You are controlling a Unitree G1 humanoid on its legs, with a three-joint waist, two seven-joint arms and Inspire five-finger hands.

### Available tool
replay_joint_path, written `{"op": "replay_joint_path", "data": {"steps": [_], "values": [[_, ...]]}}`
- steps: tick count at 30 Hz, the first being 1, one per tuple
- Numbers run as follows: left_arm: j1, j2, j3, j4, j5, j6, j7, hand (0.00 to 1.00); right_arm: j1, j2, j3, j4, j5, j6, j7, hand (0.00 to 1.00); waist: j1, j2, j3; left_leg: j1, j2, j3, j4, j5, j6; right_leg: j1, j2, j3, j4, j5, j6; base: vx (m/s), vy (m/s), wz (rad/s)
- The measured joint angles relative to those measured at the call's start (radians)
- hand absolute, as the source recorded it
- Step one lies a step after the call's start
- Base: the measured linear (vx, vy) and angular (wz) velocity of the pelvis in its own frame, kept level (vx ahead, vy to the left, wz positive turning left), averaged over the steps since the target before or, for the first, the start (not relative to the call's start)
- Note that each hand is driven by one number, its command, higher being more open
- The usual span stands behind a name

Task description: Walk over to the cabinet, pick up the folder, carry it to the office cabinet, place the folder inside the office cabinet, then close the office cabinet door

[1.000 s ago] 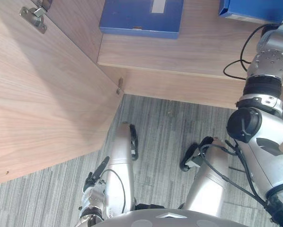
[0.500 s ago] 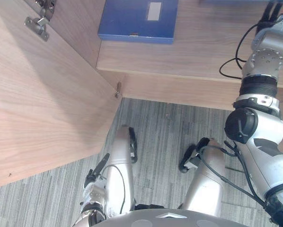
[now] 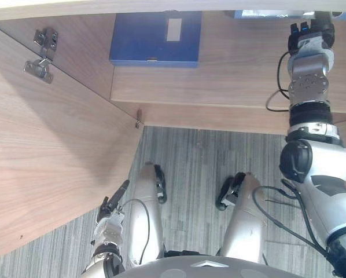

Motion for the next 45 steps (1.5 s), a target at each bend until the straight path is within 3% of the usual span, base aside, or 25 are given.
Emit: {"op": "replay_joint_path", "data": {"steps": [4,6,8,10,15,24,27,30,34,38,40,45], "values": [[0.07,0.053,-0.024,-0.008,0.02,0.0,-0.081,1.0,0.094,-0.105,0.156,0.102,-0.324,0.103,0.284,1.0,-0.003,-0.013,0.001,0.033,-0.001,0.007,-0.034,0.003,0.001,0.036,-0.002,-0.012,-0.033,0.003,0.004,0.05,0.046,0.01],[0.087,0.067,-0.03,-0.016,0.047,0.0,-0.11,1.0,0.12,-0.141,0.234,0.112,-0.45,0.062,0.343,1.0,-0.002,-0.013,0.001,0.039,-0.002,0.009,-0.042,0.005,0.001,0.04,-0.002,-0.012,-0.04,0.005,0.006,0.0,0.0,0.0],[0.104,0.093,-0.077,-0.022,0.053,-0.001,-0.146,1.0,0.117,-0.19,0.296,0.123,-0.597,0.061,0.438,1.0,0.005,-0.013,0.0,0.04,-0.002,0.01,-0.049,0.011,0.0,0.04,-0.001,-0.013,-0.044,0.006,0.008,0.0,0.0,0.0],[0.112,0.096,-0.105,-0.031,0.073,0.0,-0.16,1.0,0.114,-0.196,0.32,0.121,-0.655,0.054,0.475,1.0,0.007,-0.014,0.0,0.04,-0.002,0.013,-0.057,0.016,0.002,0.041,0.0,-0.016,-0.052,0.01,0.009,0.0,0.0,0.0],[0.117,0.082,-0.204,-0.058,0.083,0.004,-0.199,1.0,0.114,-0.222,0.365,0.122,-0.808,0.037,0.509,1.0,0.033,-0.013,0.0,0.05,0.0,0.028,-0.077,0.024,0.007,0.046,0.015,-0.014,-0.087,0.034,0.016,-0.01,0.013,-0.06],[0.115,0.076,-0.213,-0.077,0.084,0.007,-0.199,1.0,0.106,-0.224,0.393,0.123,-0.96,0.021,0.519,1.0,0.045,-0.012,-0.001,0.062,0.001,0.041,-0.084,0.026,0.011,0.047,0.014,-0.005,-0.096,0.043,0.016,0.0,0.009,-0.02],[0.116,0.051,-0.215,-0.077,0.084,0.01,-0.196,1.0,0.108,-0.222,0.401,0.133,-1.019,0.022,0.52,1.0,0.056,0.0,-0.012,0.077,0.002,0.043,-0.121,0.041,0.014,0.067,0.018,-0.012,-0.141,0.067,0.01,0.02,0.034,-0.05],[0.123,0.039,-0.226,-0.076,0.084,0.015,-0.193,1.0,0.119,-0.198,0.454,0.146,-1.1,0.025,0.519,1.0,0.056,0.001,-0.015,0.132,0.003,0.061,-0.199,0.071,0.018,0.122,0.035,-0.027,-0.23,0.109,0.008,0.03,0.015,-0.08],[0.141,0.039,-0.252,-0.076,0.083,0.027,-0.178,1.0,0.175,-0.123,0.518,0.153,-1.198,0.067,0.52,1.0,0.057,-0.005,-0.043,0.262,0.002,0.101,-0.397,0.15,0.018,0.257,0.08,-0.068,-0.458,0.209,0.007,0.07,0.011,-0.13],[0.167,0.037,-0.254,-0.073,0.084,0.028,-0.178,1.0,0.295,-0.029,0.511,0.153,-1.21,0.092,0.55,1.0,0.055,-0.023,-0.102,0.409,-0.002,0.14,-0.603,0.227,0.011,0.409,0.13,-0.107,-0.689,0.302,0.007,0.11,-0.032,-0.1],[0.169,0.037,-0.26,-0.06,0.085,0.027,-0.178,1.0,0.381,0.019,0.442,0.155,-1.21,0.104,0.575,1.0,0.053,-0.037,-0.147,0.487,-0.014,0.152,-0.717,0.275,0.003,0.489,0.15,-0.129,-0.802,0.346,0.009,0.16,-0.055,0.02],[0.17,0.033,-0.29,-0.026,0.128,0.029,-0.186,1.0,0.476,0.049,0.24,0.219,-1.209,0.111,0.596,1.0,0.048,-0.039,-0.186,0.607,-0.041,0.15,-0.883,0.344,-0.006,0.627,0.179,-0.173,-0.982,0.426,0.007,0.08,-0.011,0.1]]}}
